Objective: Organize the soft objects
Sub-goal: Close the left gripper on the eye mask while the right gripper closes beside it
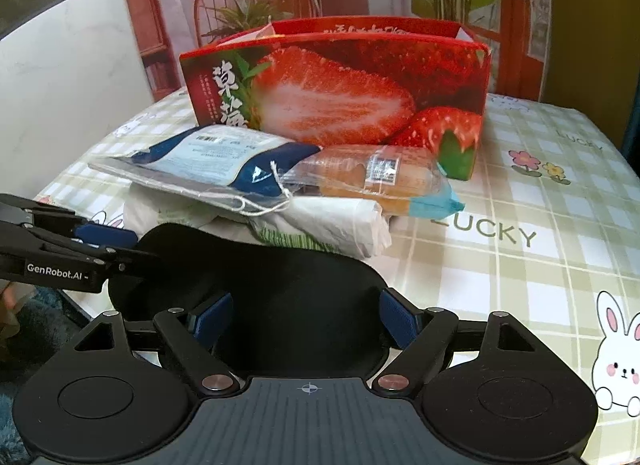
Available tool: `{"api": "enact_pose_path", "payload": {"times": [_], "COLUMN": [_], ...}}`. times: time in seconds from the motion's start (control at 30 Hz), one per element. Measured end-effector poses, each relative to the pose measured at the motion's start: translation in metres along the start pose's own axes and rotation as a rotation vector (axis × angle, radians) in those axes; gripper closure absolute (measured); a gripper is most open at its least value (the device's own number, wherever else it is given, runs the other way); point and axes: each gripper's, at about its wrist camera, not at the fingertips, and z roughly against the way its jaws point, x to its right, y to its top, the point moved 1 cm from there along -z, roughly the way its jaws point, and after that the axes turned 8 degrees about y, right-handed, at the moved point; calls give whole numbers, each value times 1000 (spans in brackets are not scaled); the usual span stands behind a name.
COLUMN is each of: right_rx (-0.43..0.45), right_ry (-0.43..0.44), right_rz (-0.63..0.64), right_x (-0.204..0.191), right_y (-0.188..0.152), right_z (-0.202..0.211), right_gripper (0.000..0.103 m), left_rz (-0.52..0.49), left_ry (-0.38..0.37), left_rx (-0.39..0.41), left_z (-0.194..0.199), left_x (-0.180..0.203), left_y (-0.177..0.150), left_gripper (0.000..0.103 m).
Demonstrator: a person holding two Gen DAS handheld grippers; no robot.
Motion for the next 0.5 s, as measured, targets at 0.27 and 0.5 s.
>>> {"api": "enact_pose_path", "payload": {"times": [0.27,0.5], "right_rx": [-10,-11], "right_ry": [16,37], "right_rz": [-3,-4], "right_x": [0,0], "right_y": [-1,0], "right_z": [-3,-4], "right_gripper": [25,25], "left_rz": [18,24], "left_ry": [-20,-41], "left_rx": [1,-1], "left_z": [0,1], "left_x": [-1,1], "left_y": [0,0], "left_gripper": [48,42]}}
